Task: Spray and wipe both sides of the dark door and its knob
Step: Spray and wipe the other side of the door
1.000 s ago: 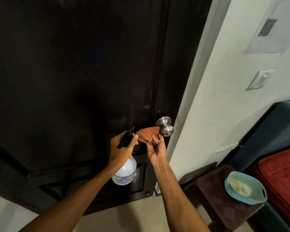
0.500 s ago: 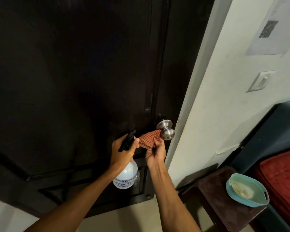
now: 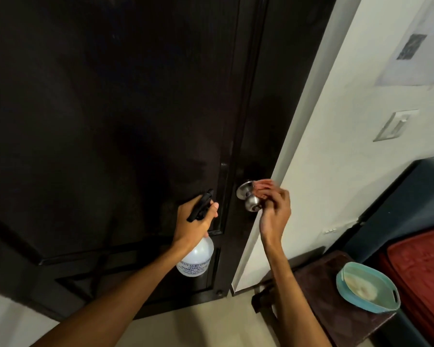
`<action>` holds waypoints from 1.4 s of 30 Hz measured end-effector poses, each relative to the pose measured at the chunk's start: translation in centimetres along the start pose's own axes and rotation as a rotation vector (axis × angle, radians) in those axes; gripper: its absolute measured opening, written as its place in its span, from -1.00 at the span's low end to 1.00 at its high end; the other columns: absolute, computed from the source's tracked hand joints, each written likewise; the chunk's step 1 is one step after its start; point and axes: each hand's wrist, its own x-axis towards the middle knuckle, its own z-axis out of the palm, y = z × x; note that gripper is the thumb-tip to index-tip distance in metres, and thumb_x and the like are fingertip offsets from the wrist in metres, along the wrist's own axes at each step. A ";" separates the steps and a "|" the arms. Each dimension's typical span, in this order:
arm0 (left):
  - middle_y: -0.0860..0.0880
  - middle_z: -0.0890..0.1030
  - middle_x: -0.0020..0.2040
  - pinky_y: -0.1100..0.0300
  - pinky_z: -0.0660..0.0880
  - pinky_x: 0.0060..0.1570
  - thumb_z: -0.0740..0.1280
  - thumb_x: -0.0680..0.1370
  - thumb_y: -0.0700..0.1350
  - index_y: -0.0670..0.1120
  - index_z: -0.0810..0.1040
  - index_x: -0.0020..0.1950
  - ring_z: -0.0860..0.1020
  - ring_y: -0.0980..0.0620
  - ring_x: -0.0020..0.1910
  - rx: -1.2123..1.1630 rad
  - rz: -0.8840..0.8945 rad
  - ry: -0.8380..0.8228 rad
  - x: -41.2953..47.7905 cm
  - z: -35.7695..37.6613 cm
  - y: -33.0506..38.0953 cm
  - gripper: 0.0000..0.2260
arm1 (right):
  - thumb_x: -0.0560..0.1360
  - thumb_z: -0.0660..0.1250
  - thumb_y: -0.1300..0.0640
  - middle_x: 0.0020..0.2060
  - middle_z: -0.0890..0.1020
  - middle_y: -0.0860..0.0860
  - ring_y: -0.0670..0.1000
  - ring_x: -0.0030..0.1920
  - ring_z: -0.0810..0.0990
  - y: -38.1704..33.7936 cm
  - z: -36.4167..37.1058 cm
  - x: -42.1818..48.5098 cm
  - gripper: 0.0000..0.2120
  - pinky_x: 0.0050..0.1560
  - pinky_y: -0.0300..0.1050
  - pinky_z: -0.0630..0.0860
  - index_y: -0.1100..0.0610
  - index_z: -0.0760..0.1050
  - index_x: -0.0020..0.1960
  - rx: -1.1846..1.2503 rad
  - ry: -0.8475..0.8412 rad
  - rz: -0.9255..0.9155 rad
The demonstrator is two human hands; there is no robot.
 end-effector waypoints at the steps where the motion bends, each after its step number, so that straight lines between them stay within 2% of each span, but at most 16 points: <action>1: -0.12 0.72 -0.21 0.24 0.43 -0.54 0.44 0.63 -0.13 -0.14 0.64 -0.08 0.53 0.16 -0.53 0.002 0.004 -0.001 0.0 0.2 0.2 -0.87 | 0.44 0.23 0.38 0.14 0.58 0.06 0.09 0.21 0.51 -0.4 -0.2 0.2 -0.70 0.30 0.07 0.44 0.16 0.68 -0.01 -0.260 -0.144 -0.203; 3: -0.14 0.73 -0.19 0.26 0.42 -0.54 0.44 0.63 -0.13 -0.16 0.64 -0.05 0.54 0.17 -0.53 -0.002 0.007 -0.011 0.0 0.6 0.4 -0.88 | 0.37 0.28 0.28 0.15 0.56 0.05 0.11 0.15 0.45 -1.6 -0.2 0.6 -0.73 0.15 0.02 0.36 0.11 0.69 -0.03 -0.716 -0.392 -0.573; 5: -0.14 0.73 -0.19 0.27 0.42 -0.54 0.44 0.64 -0.13 -0.18 0.64 -0.05 0.53 0.17 -0.54 -0.001 0.011 -0.005 -0.1 0.7 0.4 -0.87 | 0.36 0.28 0.20 0.16 0.55 0.06 0.13 0.12 0.45 -2.6 0.2 0.7 -0.75 0.07 0.07 0.36 0.09 0.70 -0.07 -0.953 -0.517 -0.751; 9: -0.13 0.72 -0.22 0.27 0.42 -0.54 0.44 0.64 -0.15 -0.21 0.65 -0.08 0.52 0.16 -0.54 -0.020 0.009 -0.024 -0.4 1.2 0.6 -0.85 | 0.50 0.29 0.29 0.15 0.56 0.06 0.13 0.12 0.49 -2.5 -0.2 3.3 -0.74 0.18 0.17 0.50 0.12 0.71 0.04 -0.866 -0.458 -0.352; 13: -0.14 0.71 -0.22 0.27 0.42 -0.54 0.43 0.64 -0.15 -0.19 0.65 -0.07 0.52 0.16 -0.55 -0.026 0.003 0.000 -0.1 0.7 0.8 -0.86 | 0.46 0.32 0.21 0.16 0.57 0.07 0.15 0.15 0.48 -3.9 1.8 3.2 -0.79 0.21 0.07 0.32 0.14 0.71 -0.01 -0.978 -0.711 -0.557; 15: -0.12 0.71 -0.22 0.26 0.43 -0.54 0.43 0.64 -0.13 -0.17 0.65 -0.09 0.53 0.16 -0.54 -0.010 -0.006 0.002 -0.4 0.5 0.6 -0.86 | 0.44 0.26 0.23 0.12 0.59 0.02 0.10 0.15 0.49 -2.9 2.0 2.5 -0.73 0.27 0.09 0.31 0.12 0.72 -0.01 -0.878 -0.633 -0.501; 17: -0.11 0.71 -0.22 0.25 0.43 -0.53 0.44 0.63 -0.14 -0.16 0.65 -0.10 0.52 0.15 -0.54 -0.017 -0.018 -0.008 -0.6 0.6 0.6 -0.86 | 0.44 0.23 0.33 0.06 0.64 0.01 0.03 0.11 0.57 -1.4 1.2 2.9 -0.69 0.29 0.09 0.46 0.12 0.72 -0.03 -0.544 -0.405 -0.191; 19: -0.09 0.71 -0.23 0.22 0.44 -0.54 0.44 0.63 -0.15 -0.17 0.65 -0.11 0.51 0.14 -0.55 -0.024 -0.018 0.005 -0.7 0.5 0.8 -0.85 | 0.49 0.24 0.38 0.04 0.69 0.13 0.06 -0.01 0.66 -1.0 0.3 3.5 -0.71 0.01 0.00 0.64 0.16 0.71 -0.05 -0.085 -0.136 0.254; 21: -0.06 0.70 -0.26 0.21 0.44 -0.53 0.44 0.63 -0.14 -0.18 0.65 -0.13 0.50 0.14 -0.55 -0.016 -0.011 0.011 -0.8 0.2 0.9 -0.83 | 0.56 0.24 0.41 0.12 0.68 0.17 0.13 0.03 0.66 -0.8 -0.5 3.1 -0.71 -0.19 -0.11 0.63 0.18 0.70 0.04 0.208 0.029 0.526; 23: -0.05 0.70 -0.26 0.21 0.45 -0.52 0.44 0.63 -0.14 -0.18 0.65 -0.13 0.50 0.14 -0.55 -0.006 -0.016 0.012 -0.9 -0.1 0.9 -0.83 | 0.56 0.23 0.45 0.20 0.63 0.10 0.14 0.23 0.60 -1.0 -0.6 1.4 -0.67 0.11 -0.09 0.61 0.16 0.68 0.10 0.220 0.080 0.455; 25: -0.05 0.70 -0.25 0.21 0.45 -0.51 0.44 0.63 -0.14 -0.17 0.65 -0.12 0.50 0.15 -0.55 0.005 -0.013 0.017 -0.8 0.1 1.1 -0.84 | 0.50 0.28 0.51 0.24 0.56 0.08 0.09 0.31 0.52 -1.4 0.0 -0.7 -0.61 0.37 -0.11 0.48 0.13 0.68 0.11 0.014 0.046 0.092; 28: -0.10 0.72 -0.23 0.21 0.45 -0.52 0.44 0.63 -0.15 -0.10 0.64 -0.13 0.49 0.14 -0.56 0.009 -0.011 0.008 -1.2 0.7 0.9 -0.86 | 0.35 0.33 0.55 0.39 0.40 0.15 0.12 0.43 0.30 0.1 1.2 -4.6 -0.46 0.48 -0.18 0.23 0.14 0.65 0.22 -0.439 -0.050 -0.312; 33: -0.11 0.72 -0.22 0.22 0.44 -0.53 0.44 0.63 -0.15 -0.01 0.64 -0.14 0.51 0.14 -0.55 0.018 -0.011 -0.041 -2.0 1.8 0.8 -0.85 | 0.26 0.39 0.59 0.41 0.34 0.12 0.21 0.38 0.30 2.6 0.8 -7.0 -0.35 0.32 0.20 0.49 0.17 0.62 0.27 -0.513 -0.030 -0.336; 37: -0.07 0.73 -0.22 0.21 0.45 -0.50 0.44 0.63 -0.15 -0.01 0.63 -0.14 0.49 0.14 -0.54 0.009 -0.014 -0.059 -2.1 2.3 1.0 -0.85 | 0.32 0.40 0.57 0.34 0.42 0.10 0.15 0.34 0.41 3.7 0.2 -7.7 -0.46 0.31 0.15 0.54 0.18 0.63 0.21 -0.513 -0.071 -0.335; 40: -0.08 0.72 -0.22 0.22 0.44 -0.52 0.45 0.62 -0.11 -0.02 0.63 -0.14 0.49 0.14 -0.54 0.005 0.009 -0.063 -1.8 2.7 1.6 -0.86 | 0.49 0.36 0.49 0.24 0.51 0.03 0.05 0.27 0.52 2.4 0.3 -6.2 -0.65 0.28 0.13 0.56 0.18 0.63 0.17 -0.239 0.240 -0.024; 42: -0.07 0.72 -0.22 0.22 0.44 -0.54 0.45 0.63 -0.13 -0.03 0.64 -0.13 0.53 0.13 -0.53 0.015 0.016 -0.062 -1.6 2.8 1.9 -0.87 | 0.55 0.35 0.44 0.24 0.52 0.00 0.01 0.28 0.53 1.1 0.7 -5.2 -0.71 0.34 -0.03 0.53 0.19 0.63 0.19 -0.146 0.295 -0.032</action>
